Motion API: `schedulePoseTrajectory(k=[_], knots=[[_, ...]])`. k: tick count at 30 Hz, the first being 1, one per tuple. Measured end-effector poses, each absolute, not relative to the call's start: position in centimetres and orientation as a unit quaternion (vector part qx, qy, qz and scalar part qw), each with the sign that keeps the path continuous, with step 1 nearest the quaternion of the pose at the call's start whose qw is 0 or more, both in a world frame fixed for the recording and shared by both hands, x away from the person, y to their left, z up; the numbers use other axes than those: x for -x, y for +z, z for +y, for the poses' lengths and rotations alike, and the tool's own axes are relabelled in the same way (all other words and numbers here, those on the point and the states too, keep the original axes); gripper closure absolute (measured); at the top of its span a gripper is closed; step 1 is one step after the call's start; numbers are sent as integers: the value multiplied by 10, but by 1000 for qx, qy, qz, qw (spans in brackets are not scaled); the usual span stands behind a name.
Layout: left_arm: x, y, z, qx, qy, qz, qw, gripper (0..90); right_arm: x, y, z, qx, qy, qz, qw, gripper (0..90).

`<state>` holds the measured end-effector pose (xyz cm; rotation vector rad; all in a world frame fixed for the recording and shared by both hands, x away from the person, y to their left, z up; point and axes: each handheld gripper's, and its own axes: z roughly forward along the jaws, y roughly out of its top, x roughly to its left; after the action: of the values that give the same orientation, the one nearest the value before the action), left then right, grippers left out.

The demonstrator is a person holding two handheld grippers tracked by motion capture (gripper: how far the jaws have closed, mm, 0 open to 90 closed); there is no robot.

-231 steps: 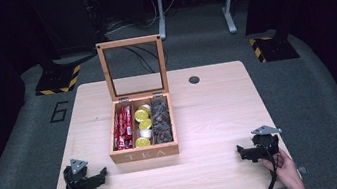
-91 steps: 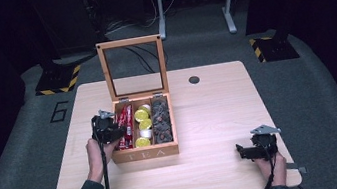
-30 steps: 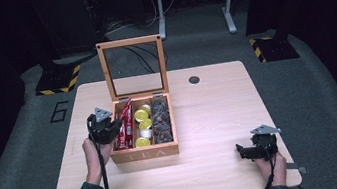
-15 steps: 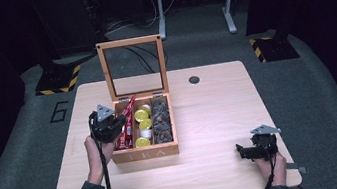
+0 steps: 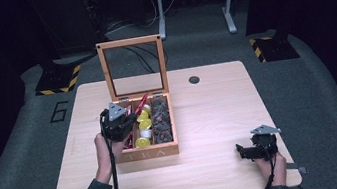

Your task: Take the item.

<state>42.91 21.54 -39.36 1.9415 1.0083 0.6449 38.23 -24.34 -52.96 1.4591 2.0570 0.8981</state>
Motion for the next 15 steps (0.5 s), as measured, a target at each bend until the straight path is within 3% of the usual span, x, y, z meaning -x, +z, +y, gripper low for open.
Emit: schedulePoseTrajectory(k=[15], knots=[[-433,-394,185,-785,245,378,426,865,-382,-530,-244,-529,326,749,230,48]])
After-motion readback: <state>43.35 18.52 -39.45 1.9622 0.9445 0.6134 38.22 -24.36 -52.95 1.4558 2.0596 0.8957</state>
